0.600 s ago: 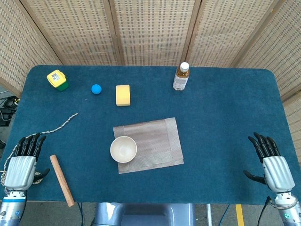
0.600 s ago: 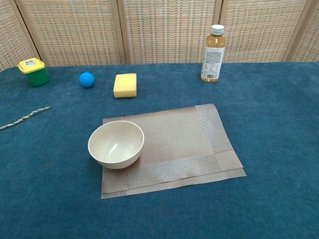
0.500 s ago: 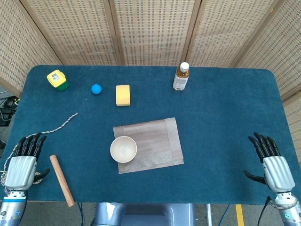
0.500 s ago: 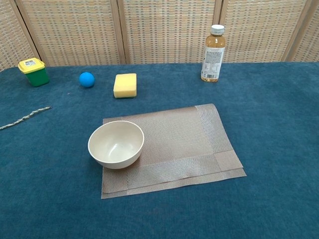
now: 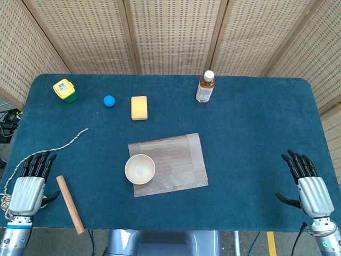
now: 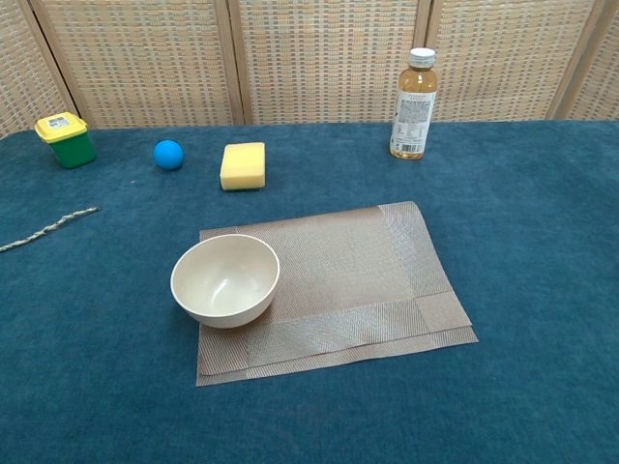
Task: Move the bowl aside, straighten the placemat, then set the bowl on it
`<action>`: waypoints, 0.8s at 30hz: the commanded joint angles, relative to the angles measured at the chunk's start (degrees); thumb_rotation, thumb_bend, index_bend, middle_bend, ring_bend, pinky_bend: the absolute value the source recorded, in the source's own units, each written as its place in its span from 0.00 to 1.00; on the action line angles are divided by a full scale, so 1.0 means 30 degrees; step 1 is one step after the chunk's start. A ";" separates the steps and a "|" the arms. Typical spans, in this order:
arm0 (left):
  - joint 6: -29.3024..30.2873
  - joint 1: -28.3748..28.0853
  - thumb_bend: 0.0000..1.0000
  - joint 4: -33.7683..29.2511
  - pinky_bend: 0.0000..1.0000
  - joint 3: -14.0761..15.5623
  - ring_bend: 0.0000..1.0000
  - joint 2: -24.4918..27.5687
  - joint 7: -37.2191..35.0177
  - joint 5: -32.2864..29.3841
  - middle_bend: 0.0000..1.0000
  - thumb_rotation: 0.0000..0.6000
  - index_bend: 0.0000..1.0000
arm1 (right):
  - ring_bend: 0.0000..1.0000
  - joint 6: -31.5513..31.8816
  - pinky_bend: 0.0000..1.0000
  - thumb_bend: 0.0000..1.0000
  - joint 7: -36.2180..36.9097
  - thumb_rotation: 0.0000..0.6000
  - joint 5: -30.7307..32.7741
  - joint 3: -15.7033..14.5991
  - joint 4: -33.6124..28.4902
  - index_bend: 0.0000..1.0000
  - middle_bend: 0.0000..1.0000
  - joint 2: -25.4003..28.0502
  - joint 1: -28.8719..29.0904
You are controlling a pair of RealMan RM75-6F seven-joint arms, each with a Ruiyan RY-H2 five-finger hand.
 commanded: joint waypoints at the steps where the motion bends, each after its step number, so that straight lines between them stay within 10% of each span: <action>1: -0.0130 -0.0067 0.03 0.0013 0.00 0.0081 0.00 -0.0177 0.0289 0.0121 0.00 1.00 0.00 | 0.00 0.0122 0.00 0.15 -0.0049 1.00 0.0026 0.0039 -0.0106 0.00 0.00 0.0044 -0.0063; 24: -0.5914 -0.4832 0.13 0.0584 0.00 -0.1858 0.00 -0.5607 0.4522 -0.1073 0.00 1.00 0.41 | 0.00 0.0002 0.00 0.15 0.1350 1.00 0.0296 0.0139 -0.0292 0.00 0.00 0.0648 -0.0111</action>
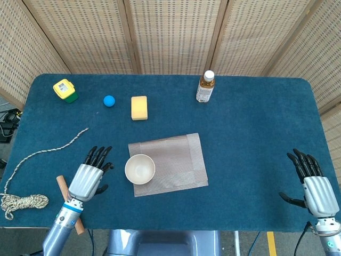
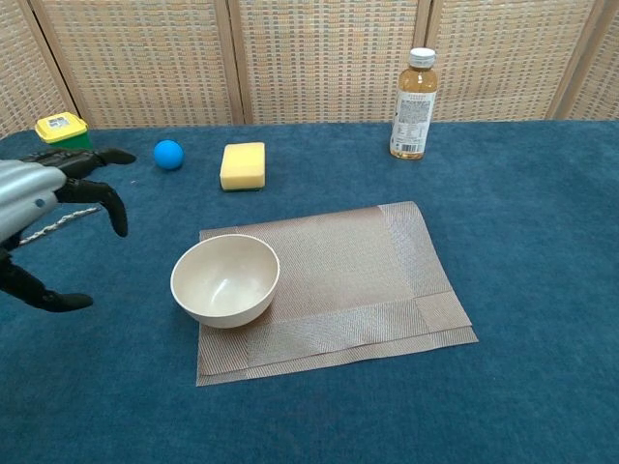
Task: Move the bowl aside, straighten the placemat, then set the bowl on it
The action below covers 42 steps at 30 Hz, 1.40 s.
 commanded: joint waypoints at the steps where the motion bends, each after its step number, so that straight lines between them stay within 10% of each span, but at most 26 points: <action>1: -0.0996 -0.0796 0.13 0.0352 0.00 -0.0355 0.00 -0.0984 0.0917 -0.0951 0.00 1.00 0.41 | 0.00 0.0013 0.00 0.15 0.0229 1.00 -0.0004 0.0015 -0.0006 0.00 0.00 0.0092 -0.0004; 26: -0.2483 -0.3310 0.23 0.3931 0.00 -0.0797 0.00 -0.5695 0.2854 -0.4101 0.00 1.00 0.50 | 0.00 -0.0090 0.00 0.15 0.1750 1.00 0.0077 0.0085 0.0042 0.00 0.00 0.0575 0.0021; 42: -0.0854 -0.3005 0.34 0.4442 0.00 -0.0422 0.00 -0.4634 0.1251 -0.3365 0.00 1.00 0.70 | 0.00 -0.0037 0.00 0.15 0.1915 1.00 -0.0034 0.0057 0.0044 0.00 0.00 0.0613 0.0004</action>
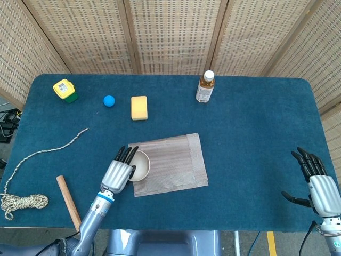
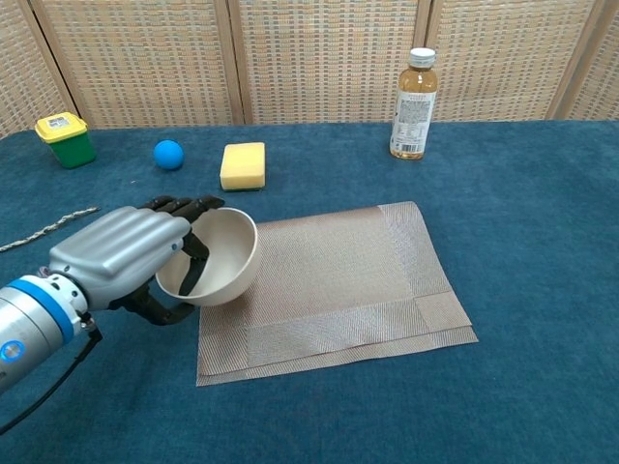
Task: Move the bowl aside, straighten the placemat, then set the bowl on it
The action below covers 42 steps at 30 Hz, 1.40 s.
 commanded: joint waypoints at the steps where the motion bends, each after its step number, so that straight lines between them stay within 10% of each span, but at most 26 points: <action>1: 0.0583 0.0279 0.34 -0.0320 0.00 0.0009 0.00 0.0890 -0.0637 0.0291 0.00 1.00 0.70 | 0.00 -0.0006 0.00 0.15 -0.0014 1.00 -0.0006 -0.0006 -0.0004 0.00 0.00 -0.0002 0.0000; 14: 0.1678 0.1820 0.34 0.1182 0.00 0.0472 0.00 0.5246 -0.5027 0.0503 0.00 1.00 0.67 | 0.00 -0.0046 0.00 0.15 -0.0611 1.00 -0.0212 -0.0126 -0.0169 0.00 0.00 -0.0150 0.0010; 27: -0.0268 0.2177 0.31 0.5050 0.00 0.0947 0.00 0.4823 -0.7918 -0.0702 0.00 1.00 0.62 | 0.00 -0.0268 0.00 0.15 -0.1303 1.00 -0.0247 -0.0240 -0.0252 0.00 0.00 -0.0382 0.0064; 42: 0.0568 0.2498 0.13 0.4411 0.00 0.0667 0.00 0.5771 -0.9511 -0.0173 0.00 1.00 0.23 | 0.00 -0.0115 0.00 0.15 -0.1199 1.00 -0.0303 -0.0232 -0.0244 0.00 0.00 -0.0372 0.0027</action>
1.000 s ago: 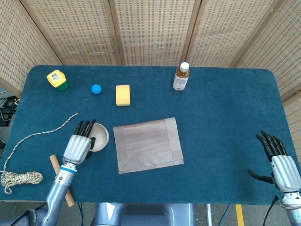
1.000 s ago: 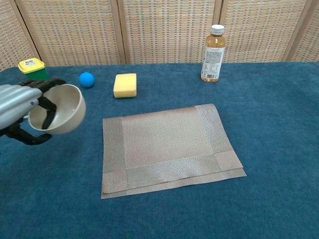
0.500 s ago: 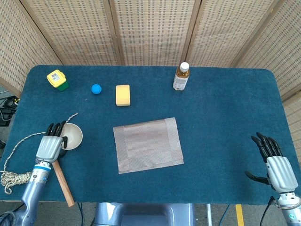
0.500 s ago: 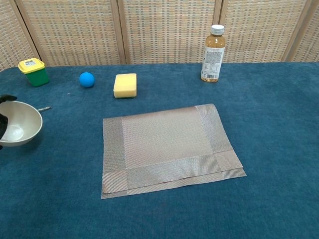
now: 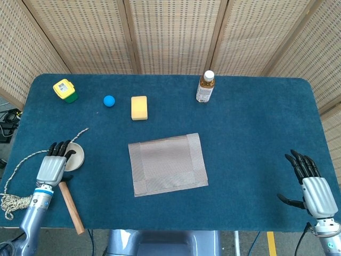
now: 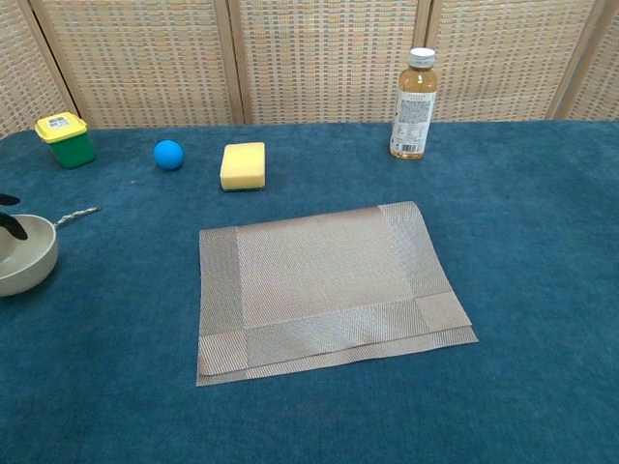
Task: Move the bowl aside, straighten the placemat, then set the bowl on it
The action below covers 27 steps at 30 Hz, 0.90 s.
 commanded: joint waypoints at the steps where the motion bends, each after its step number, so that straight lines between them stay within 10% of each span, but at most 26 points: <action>1: 0.0704 0.0120 0.13 -0.0714 0.00 -0.0341 0.00 0.0573 -0.0905 0.0360 0.00 1.00 0.23 | 0.00 0.0010 0.00 0.15 -0.0011 1.00 -0.0032 -0.0012 -0.0007 0.00 0.00 -0.0003 0.0000; 13: 0.1055 -0.0501 0.13 -0.5437 0.00 -0.0441 0.00 0.1771 -0.0104 0.1683 0.00 1.00 0.28 | 0.00 0.0134 0.00 0.15 0.0166 1.00 0.0005 0.0028 -0.0066 0.00 0.00 0.0107 -0.0045; 27: 0.0223 -0.1494 0.31 -0.7198 0.00 0.0471 0.00 -0.2074 0.5931 0.1796 0.00 1.00 0.54 | 0.00 0.0051 0.00 0.15 0.0929 1.00 0.0138 0.0073 0.0033 0.00 0.00 0.0380 -0.0019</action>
